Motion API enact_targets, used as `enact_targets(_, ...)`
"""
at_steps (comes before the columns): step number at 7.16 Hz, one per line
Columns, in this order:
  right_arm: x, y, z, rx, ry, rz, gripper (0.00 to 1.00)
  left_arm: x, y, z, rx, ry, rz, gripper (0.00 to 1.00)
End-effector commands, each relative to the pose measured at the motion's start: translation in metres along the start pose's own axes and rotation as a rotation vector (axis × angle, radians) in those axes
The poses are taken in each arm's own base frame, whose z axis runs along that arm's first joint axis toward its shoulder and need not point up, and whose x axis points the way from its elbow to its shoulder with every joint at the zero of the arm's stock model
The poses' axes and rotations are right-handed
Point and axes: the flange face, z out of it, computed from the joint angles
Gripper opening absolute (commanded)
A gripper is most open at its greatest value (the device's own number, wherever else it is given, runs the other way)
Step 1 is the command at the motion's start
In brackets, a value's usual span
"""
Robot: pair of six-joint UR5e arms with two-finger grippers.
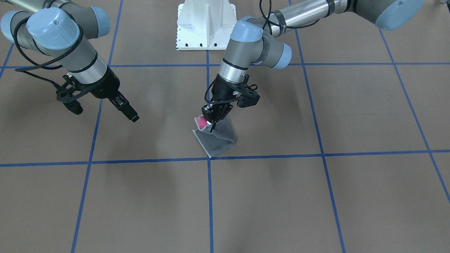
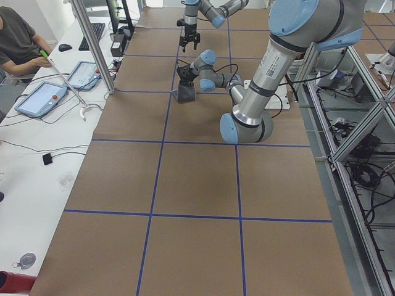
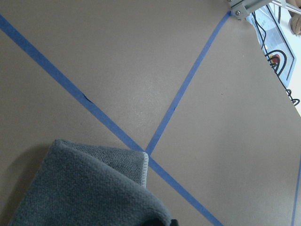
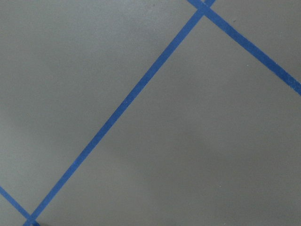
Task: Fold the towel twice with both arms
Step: 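Fold the held near end over toward the far end with the left gripper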
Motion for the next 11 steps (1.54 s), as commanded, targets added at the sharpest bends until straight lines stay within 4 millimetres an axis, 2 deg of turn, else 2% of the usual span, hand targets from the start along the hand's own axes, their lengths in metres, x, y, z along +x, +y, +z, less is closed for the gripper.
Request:
enact_targets(1, 0.001, -0.001, 0.001, 0.001, 0.002, 0.001, 1.0, 0.018, -0.002, 0.022, 0.023, -0.014, -0.002, 0.0)
enact_targets(2, 0.001, 0.0, 0.001, 0.0, 0.003, 0.0, 1.0, 0.022, -0.009, 0.034, 0.039, -0.022, -0.004, 0.04)
enact_targets(3, 0.001, 0.0, 0.001, 0.0, 0.003, 0.0, 1.0, 0.014, -0.019, 0.046, 0.047, -0.029, -0.005, 0.99)
enact_targets(4, 0.001, 0.0, 0.001, 0.001, 0.002, 0.0, 1.0, 0.024, -0.029, 0.045, 0.054, -0.014, -0.012, 1.0)
enact_targets(5, 0.001, 0.0, 0.001, 0.003, 0.001, 0.0, 1.0, 0.052, -0.051, 0.035, 0.031, 0.004, -0.027, 1.0)
enact_targets(6, 0.0, 0.001, 0.001, 0.003, 0.001, -0.002, 1.0, 0.058, -0.062, 0.031, -0.02, -0.011, -0.031, 1.0)
enact_targets(9, -0.004, 0.004, 0.004, 0.004, -0.004, 0.0, 1.0, 0.044, -0.064, 0.022, -0.075, -0.032, -0.03, 1.0)
enact_targets(11, -0.026, 0.006, 0.021, 0.008, 0.005, 0.006, 1.0, 0.03, -0.085, -0.001, -0.093, -0.024, -0.036, 1.0)
